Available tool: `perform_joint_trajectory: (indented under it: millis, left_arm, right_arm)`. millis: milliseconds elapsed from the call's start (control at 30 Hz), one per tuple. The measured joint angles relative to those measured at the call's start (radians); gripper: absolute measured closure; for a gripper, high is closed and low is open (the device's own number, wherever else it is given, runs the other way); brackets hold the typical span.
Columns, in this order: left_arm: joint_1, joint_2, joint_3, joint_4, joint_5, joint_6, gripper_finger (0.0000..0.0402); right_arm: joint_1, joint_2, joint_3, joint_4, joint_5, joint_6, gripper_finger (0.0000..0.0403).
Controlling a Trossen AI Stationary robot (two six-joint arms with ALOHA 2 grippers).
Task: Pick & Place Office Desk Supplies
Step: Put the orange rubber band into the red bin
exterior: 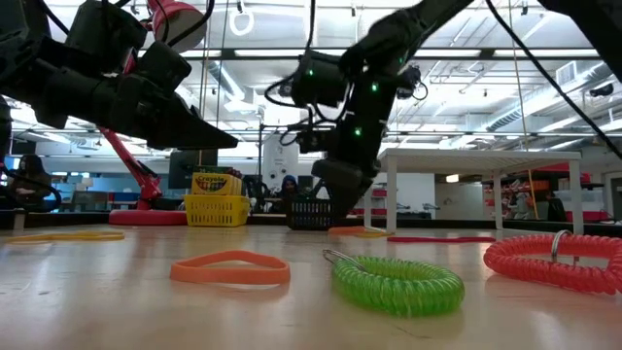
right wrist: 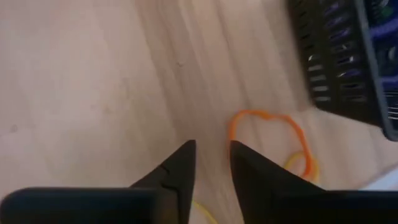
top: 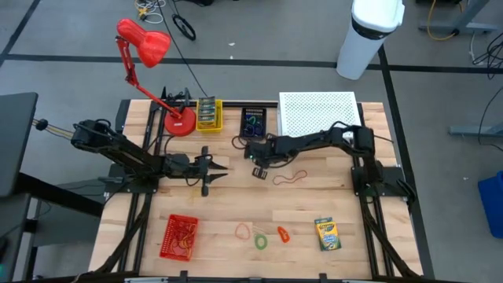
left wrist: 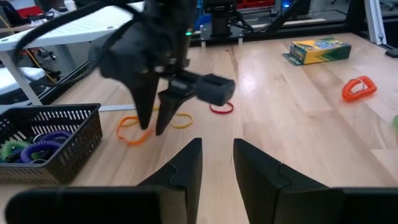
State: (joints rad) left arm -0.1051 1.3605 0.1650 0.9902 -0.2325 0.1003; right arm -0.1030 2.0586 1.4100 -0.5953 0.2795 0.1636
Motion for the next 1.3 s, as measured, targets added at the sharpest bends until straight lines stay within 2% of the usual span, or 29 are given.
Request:
perform_joint_trajectory:
  millis: [133, 267, 500, 833, 1167, 1300]
  left_arm:
    - [0.000, 0.000, 0.000, -0.001, 0.000, 0.002, 0.0301]
    - [0.000, 0.000, 0.000, -0.001, 0.000, 0.002, 0.0301]
    - [0.000, 0.000, 0.000, -0.001, 0.007, 0.002, 0.0301]
    - [0.000, 0.000, 0.000, -0.002, 0.008, 0.002, 0.0301]
    - [0.000, 0.000, 0.000, -0.002, 0.008, 0.002, 0.0301]
    - [0.000, 0.000, 0.000, -0.002, 0.008, 0.002, 0.0301]
  right_arm:
    - [-0.035, 0.000, -0.033, 0.078, -0.017, 0.005, 0.0266]
    - [-0.051, 0.000, -0.034, 0.077, -0.008, 0.012, 0.0264]
    - [-0.069, 0.000, -0.034, 0.080, -0.093, 0.006, 0.0277]
    - [-0.087, 0.006, -0.033, 0.097, -0.073, 0.015, 0.0313]
    - [-0.087, 0.006, -0.033, 0.081, -0.125, 0.020, 0.0254]
    - [-0.087, 0.006, -0.033, 0.106, -0.138, 0.016, 0.0264]
